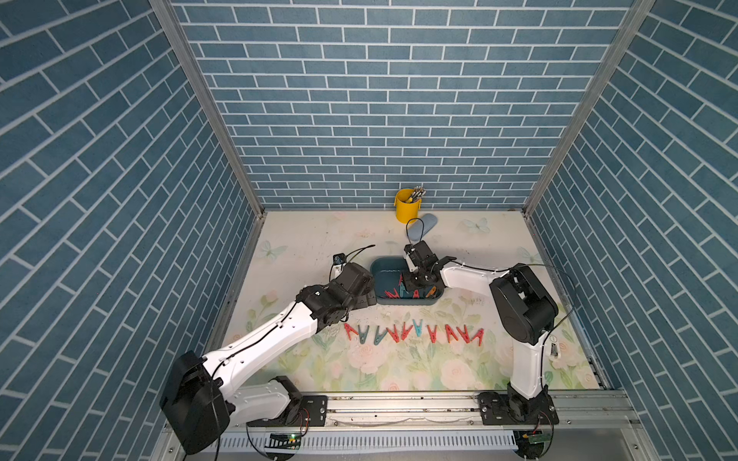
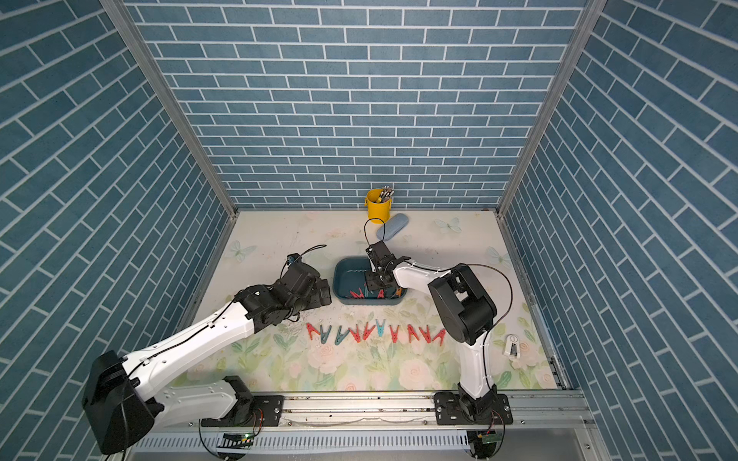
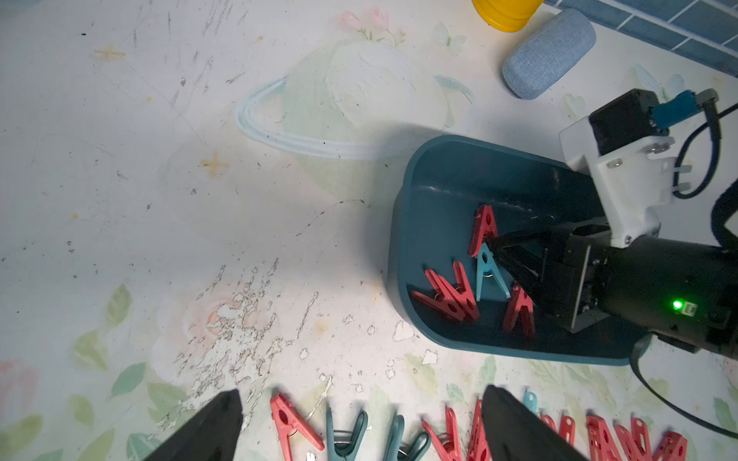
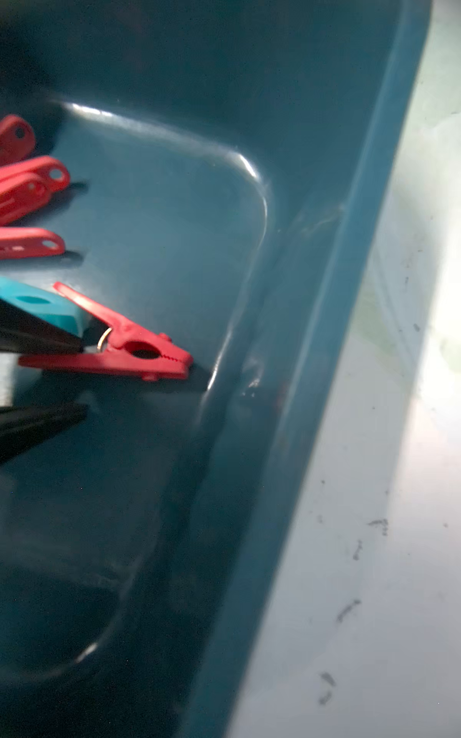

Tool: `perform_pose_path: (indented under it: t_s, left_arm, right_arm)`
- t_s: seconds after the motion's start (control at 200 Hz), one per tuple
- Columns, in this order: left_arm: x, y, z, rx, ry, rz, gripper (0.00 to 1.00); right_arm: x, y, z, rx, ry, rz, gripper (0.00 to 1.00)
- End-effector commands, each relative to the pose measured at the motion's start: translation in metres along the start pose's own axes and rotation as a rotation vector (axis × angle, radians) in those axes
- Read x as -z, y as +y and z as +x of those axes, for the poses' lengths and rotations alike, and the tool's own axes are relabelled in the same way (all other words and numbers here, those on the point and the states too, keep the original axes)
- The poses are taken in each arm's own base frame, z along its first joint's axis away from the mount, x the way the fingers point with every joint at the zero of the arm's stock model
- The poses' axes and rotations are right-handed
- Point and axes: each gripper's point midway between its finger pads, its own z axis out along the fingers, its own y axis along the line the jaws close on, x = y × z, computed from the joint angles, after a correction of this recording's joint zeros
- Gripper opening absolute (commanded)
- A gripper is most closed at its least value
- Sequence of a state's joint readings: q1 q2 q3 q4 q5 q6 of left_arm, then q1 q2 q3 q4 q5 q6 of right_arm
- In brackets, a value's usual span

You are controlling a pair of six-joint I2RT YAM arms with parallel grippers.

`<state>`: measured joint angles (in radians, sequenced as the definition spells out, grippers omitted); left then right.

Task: Take the clothespins out of the storage box
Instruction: Pick up the clothespin from the storage box.

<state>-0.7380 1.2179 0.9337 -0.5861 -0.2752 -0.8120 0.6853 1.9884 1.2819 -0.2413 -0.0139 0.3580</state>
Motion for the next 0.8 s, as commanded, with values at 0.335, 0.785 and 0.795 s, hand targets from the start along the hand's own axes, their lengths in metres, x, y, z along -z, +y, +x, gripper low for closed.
perform_pose_path:
  t_s: [0.335, 0.785, 0.795]
  left_arm:
    - [-0.001, 0.002, -0.002, 0.008, -0.003, 0.010, 1.00]
    - [-0.003, -0.012, -0.007, -0.021, -0.025, 0.072, 1.00]
    - [-0.003, -0.012, -0.007, -0.022, -0.025, 0.074, 0.99]
  right_arm:
    - [0.011, -0.001, 0.003, 0.037, 0.020, 0.033, 0.01]
    - [0.076, 0.008, -0.020, -0.024, -0.102, 0.014, 0.00]
    - [0.077, 0.008, -0.020, -0.026, -0.104, 0.015, 0.00]
